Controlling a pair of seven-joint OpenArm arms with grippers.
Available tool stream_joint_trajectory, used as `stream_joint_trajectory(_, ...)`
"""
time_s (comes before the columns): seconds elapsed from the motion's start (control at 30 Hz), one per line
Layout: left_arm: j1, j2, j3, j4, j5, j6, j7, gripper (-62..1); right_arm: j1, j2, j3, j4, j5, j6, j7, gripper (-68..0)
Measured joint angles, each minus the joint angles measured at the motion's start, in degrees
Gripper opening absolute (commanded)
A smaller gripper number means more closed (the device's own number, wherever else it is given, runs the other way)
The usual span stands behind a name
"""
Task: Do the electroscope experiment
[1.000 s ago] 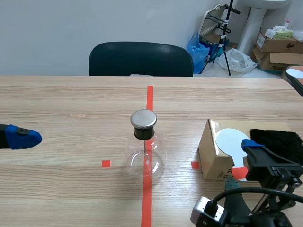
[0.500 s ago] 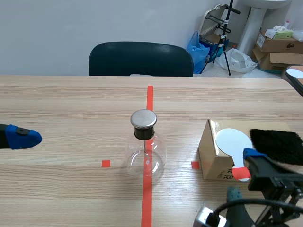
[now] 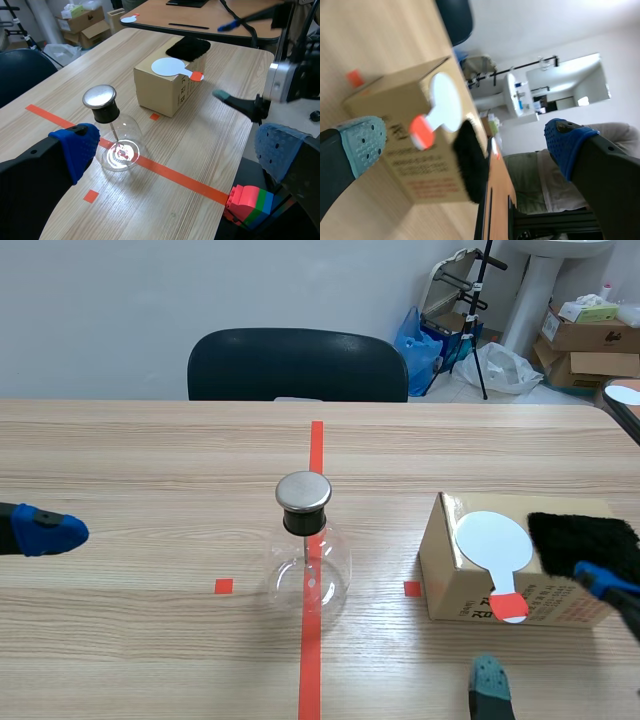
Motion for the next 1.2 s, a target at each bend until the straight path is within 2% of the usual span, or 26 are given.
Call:
stream_joint_trajectory(0.03,0.0,0.0,0.0,0.0,0.02,0.0,0.0,1.4,-0.79,0.48,-0.02,2.14,1.73,1.05,0.04,0.4)
stream_joint_trajectory(0.13,0.0,0.0,0.0,-0.02,0.02,0.0,0.0,1.4,-2.4,3.43,0.0,9.11,9.6,9.97,-1.01,0.4)
stream_joint_trajectory(0.23,0.0,0.02,0.0,-0.02,0.0,0.0,0.0,1.4,-2.8,7.28,0.0,16.0,19.34,16.94,-3.3,0.4)
stream_joint_trajectory(0.37,0.0,0.0,0.0,-0.02,0.02,0.0,0.0,1.4,-2.23,12.92,0.02,23.78,31.45,23.85,-7.34,0.4)
stream_joint_trajectory(0.43,-0.02,0.0,0.0,-0.02,0.0,0.0,0.0,1.4,-1.57,15.32,0.02,26.43,36.04,27.19,-9.49,0.4)
stream_joint_trajectory(0.53,-0.07,0.0,0.0,-0.02,0.02,0.0,0.0,1.4,0.52,17.97,0.0,28.74,41.05,32.83,-13.09,0.4)
stream_joint_trajectory(0.67,-0.17,0.0,0.0,-0.02,-0.11,0.0,0.02,1.4,4.44,19.87,0.02,29.16,47.78,38.47,-16.87,0.4)
stream_joint_trajectory(0.77,-0.15,0.0,0.0,-0.02,-1.92,0.0,0.9,1.4,7.43,20.98,0.02,29.16,52.19,43.21,-18.49,0.4)
stream_joint_trajectory(0.87,-0.15,0.07,0.0,-0.02,-4.55,0.0,1.42,1.4,9.2,22.29,0.02,29.16,55.6,46.62,-18.75,0.4)
stream_joint_trajectory(1.0,-0.17,1.97,0.0,-0.02,-10.56,0.13,4.94,1.4,9.64,22.86,0.15,29.11,56.85,47.78,-18.93,0.4)
stream_joint_trajectory(1.07,-0.17,2.93,0.0,-0.02,-12.04,1.73,7.3,1.4,9.6,22.84,0.74,29.05,57.66,49.27,-18.95,0.4)
stream_joint_trajectory(1.13,-0.15,4.15,0.02,0.22,-12.66,4.9,8.66,1.4,9.6,22.84,2.03,29.05,59.28,51.67,-18.93,0.4)
stream_joint_trajectory(1.2,-0.17,5.62,0.0,1.29,-12.66,5.6,8.63,1.4,9.6,22.82,3.1,29.05,59.95,52.35,-18.95,0.4)
